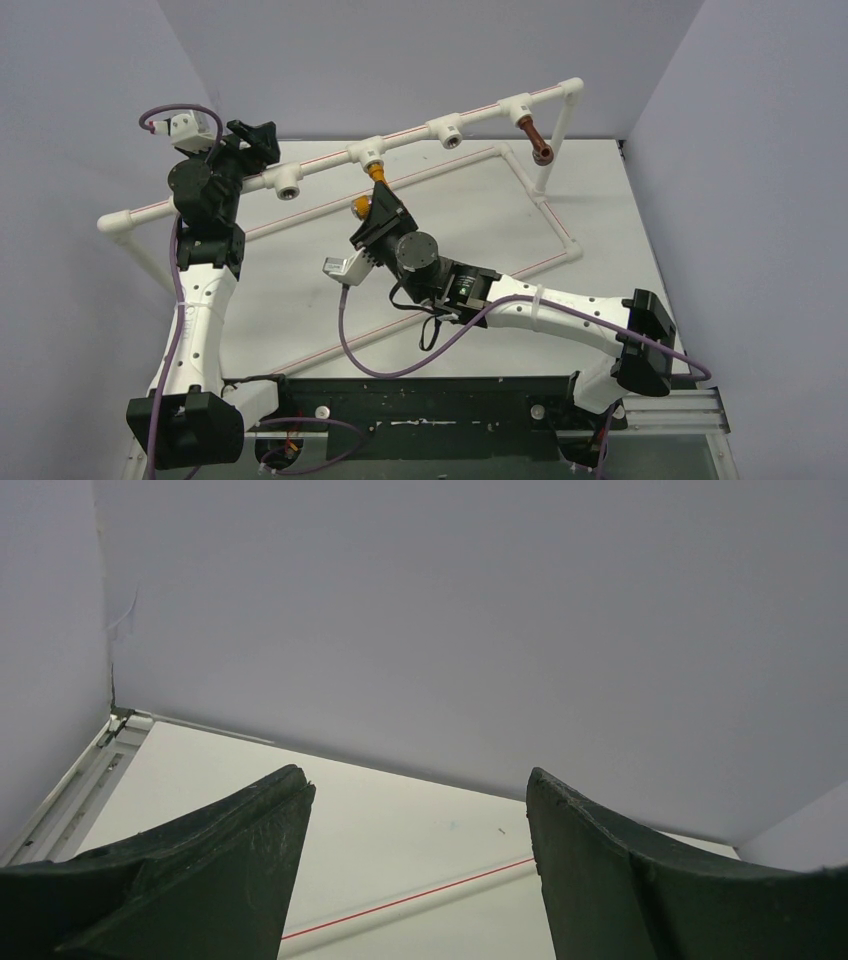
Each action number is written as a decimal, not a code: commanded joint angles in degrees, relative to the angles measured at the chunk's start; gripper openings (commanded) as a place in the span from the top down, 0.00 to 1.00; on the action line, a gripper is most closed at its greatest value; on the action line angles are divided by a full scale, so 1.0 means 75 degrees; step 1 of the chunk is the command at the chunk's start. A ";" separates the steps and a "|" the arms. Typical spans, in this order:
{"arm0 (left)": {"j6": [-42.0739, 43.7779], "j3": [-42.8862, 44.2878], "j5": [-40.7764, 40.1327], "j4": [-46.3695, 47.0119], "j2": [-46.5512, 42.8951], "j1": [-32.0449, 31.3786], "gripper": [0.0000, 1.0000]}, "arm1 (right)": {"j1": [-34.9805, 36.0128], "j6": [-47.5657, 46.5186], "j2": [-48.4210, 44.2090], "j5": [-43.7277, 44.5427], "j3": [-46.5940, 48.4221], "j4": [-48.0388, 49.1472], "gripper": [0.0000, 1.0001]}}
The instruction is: Install the water faucets
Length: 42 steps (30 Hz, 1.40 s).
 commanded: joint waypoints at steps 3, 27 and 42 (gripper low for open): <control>0.0083 -0.0994 0.0420 -0.3323 0.0851 -0.0058 0.24 | 0.0153 0.2503 -0.0015 0.0448 -0.0242 0.1627 1.00; 0.0072 -0.0995 0.0427 -0.3311 0.0816 -0.0058 0.24 | -0.0822 1.6715 -0.0860 0.0805 -0.1070 0.2949 1.00; 0.0072 -0.1016 0.0467 -0.3316 0.0816 -0.0052 0.24 | -0.0894 2.3677 -0.1083 0.0808 -0.1288 0.1494 1.00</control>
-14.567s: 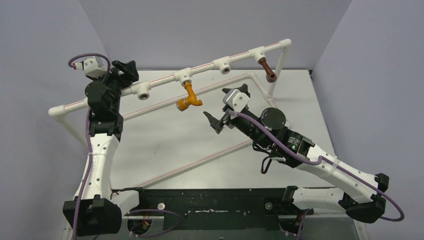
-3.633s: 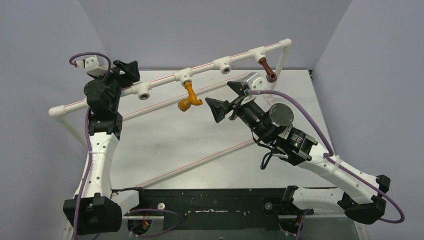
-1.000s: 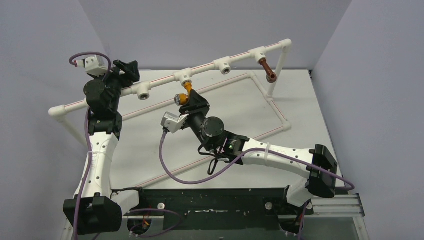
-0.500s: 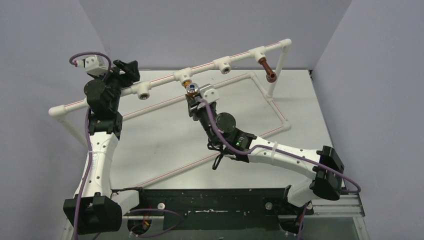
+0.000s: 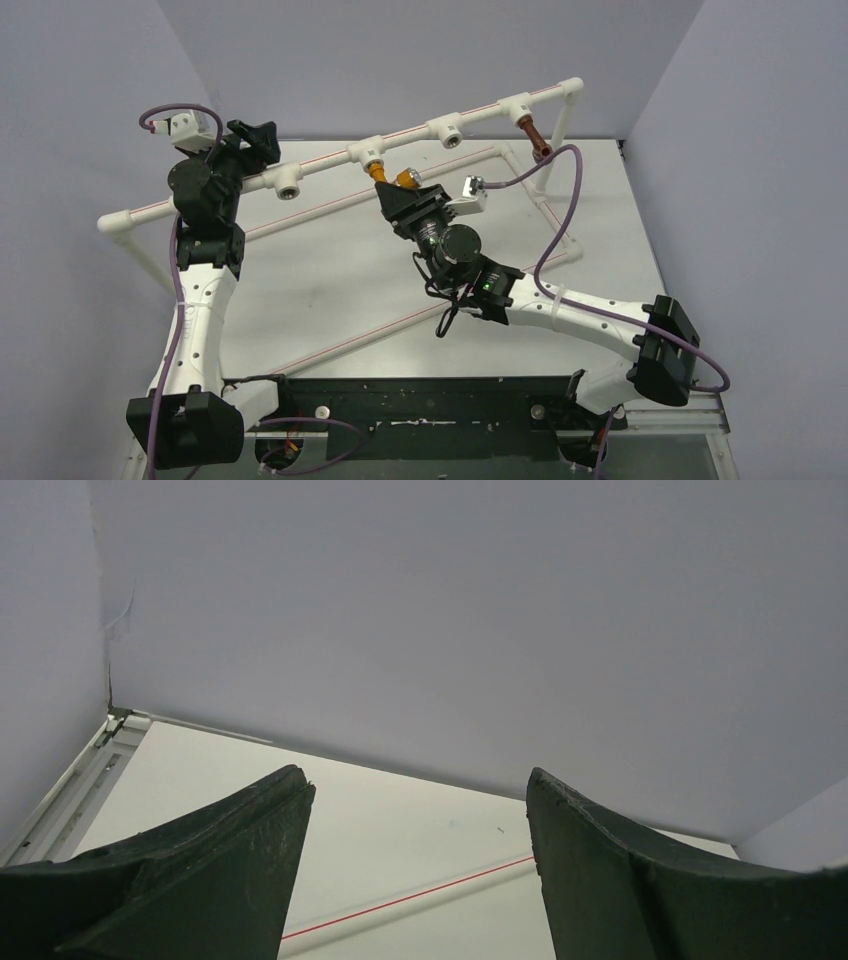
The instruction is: Install the water faucets
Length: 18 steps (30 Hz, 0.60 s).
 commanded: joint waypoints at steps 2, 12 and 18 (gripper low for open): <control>0.0067 -0.1019 0.0441 -0.3300 0.0804 -0.0058 0.24 | -0.0073 0.3015 -0.0325 -0.0078 0.0135 -0.1093 1.00; 0.0076 -0.1030 0.0442 -0.3290 0.0828 -0.0057 0.24 | -0.0028 0.3142 -0.0501 -0.0467 0.0428 -0.1556 1.00; 0.0078 -0.1028 0.0429 -0.3300 0.0852 -0.0067 0.24 | -0.0057 0.2563 -0.0624 -0.0546 0.0017 -0.1559 0.64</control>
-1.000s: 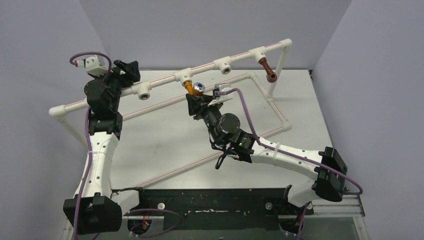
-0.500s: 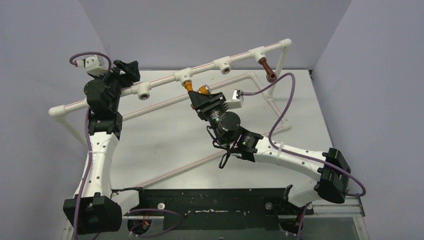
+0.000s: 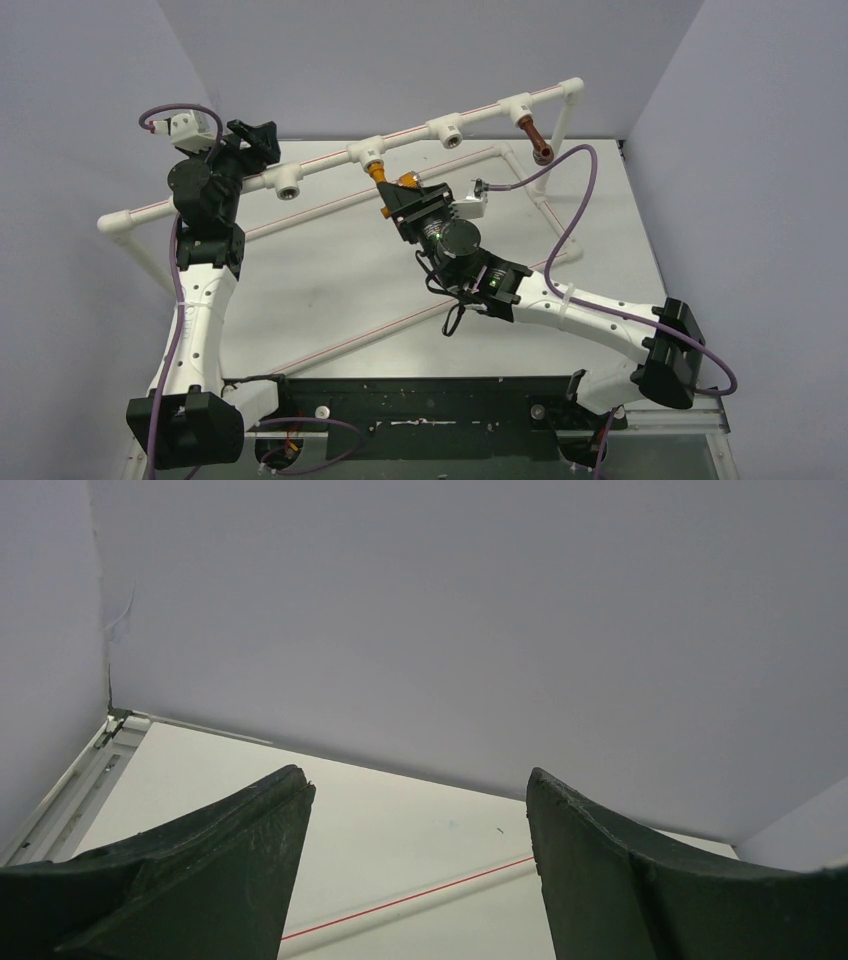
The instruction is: Install the water faucets
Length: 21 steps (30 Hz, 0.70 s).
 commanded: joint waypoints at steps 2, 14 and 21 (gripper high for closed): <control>0.0078 -0.1028 0.0403 -0.3299 0.0862 -0.0071 0.24 | 0.0032 -0.0506 -0.0562 -0.0315 -0.0441 -0.0083 0.48; 0.0069 -0.1029 0.0442 -0.3288 0.0897 -0.0072 0.24 | 0.0016 -0.1985 -0.1859 -0.0457 -0.1336 -0.0211 0.19; 0.0061 -0.1047 0.0531 -0.3268 0.0910 -0.0131 0.24 | -0.0047 -0.4504 -0.2783 -0.0742 -0.1489 -0.0393 0.19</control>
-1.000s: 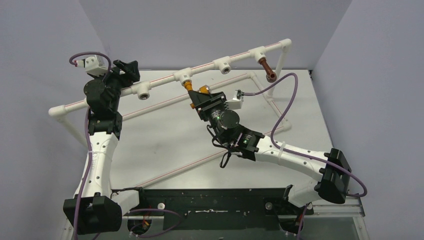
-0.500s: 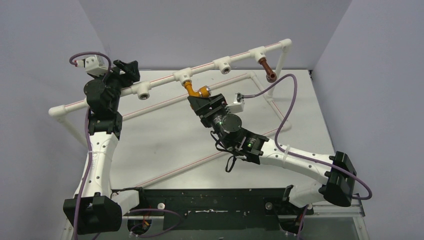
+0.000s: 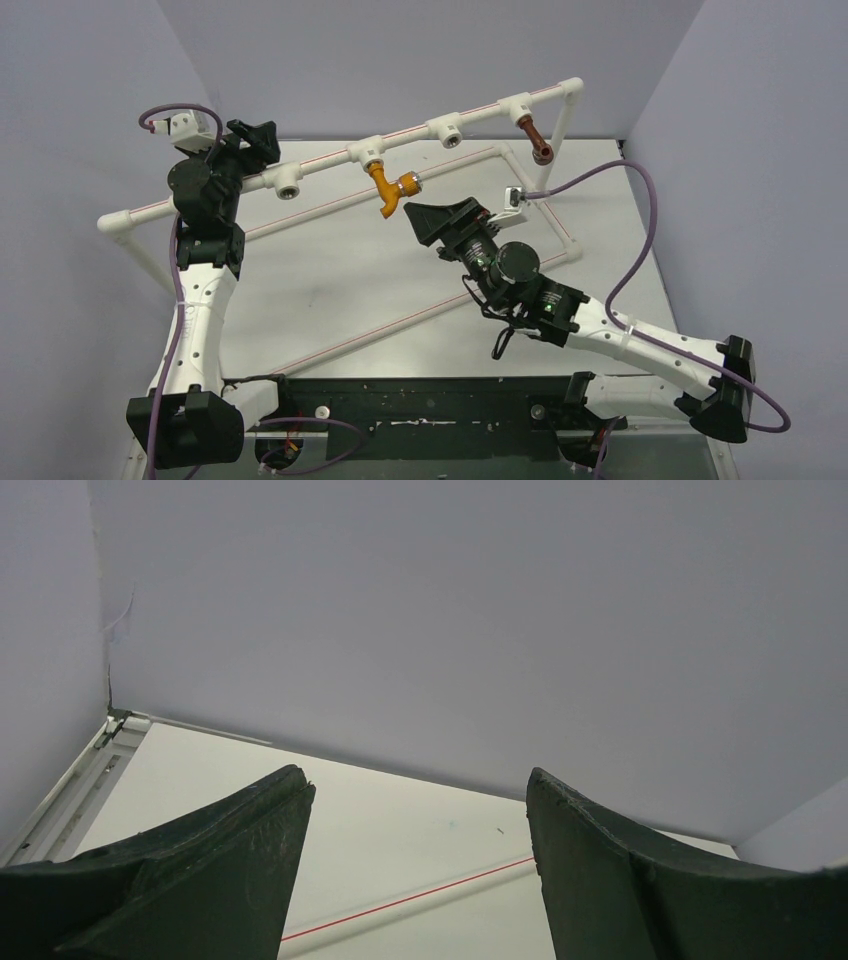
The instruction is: Install the water faucets
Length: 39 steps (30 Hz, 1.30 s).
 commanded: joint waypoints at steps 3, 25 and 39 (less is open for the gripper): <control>0.0066 -0.1052 0.0589 -0.3286 0.0912 -0.0281 0.24 | -0.0072 -0.3221 -0.0927 -0.0244 0.0197 -0.0113 0.19; 0.0486 -0.0669 0.0667 -0.3880 0.1408 -0.1840 0.25 | -0.0084 -1.2420 -0.0742 -0.3478 0.2931 -0.2989 0.11; 0.0523 -0.0620 0.0556 -0.3980 0.1528 -0.1883 0.25 | 0.1134 -1.6998 0.0544 -0.1585 0.3245 -0.4563 0.09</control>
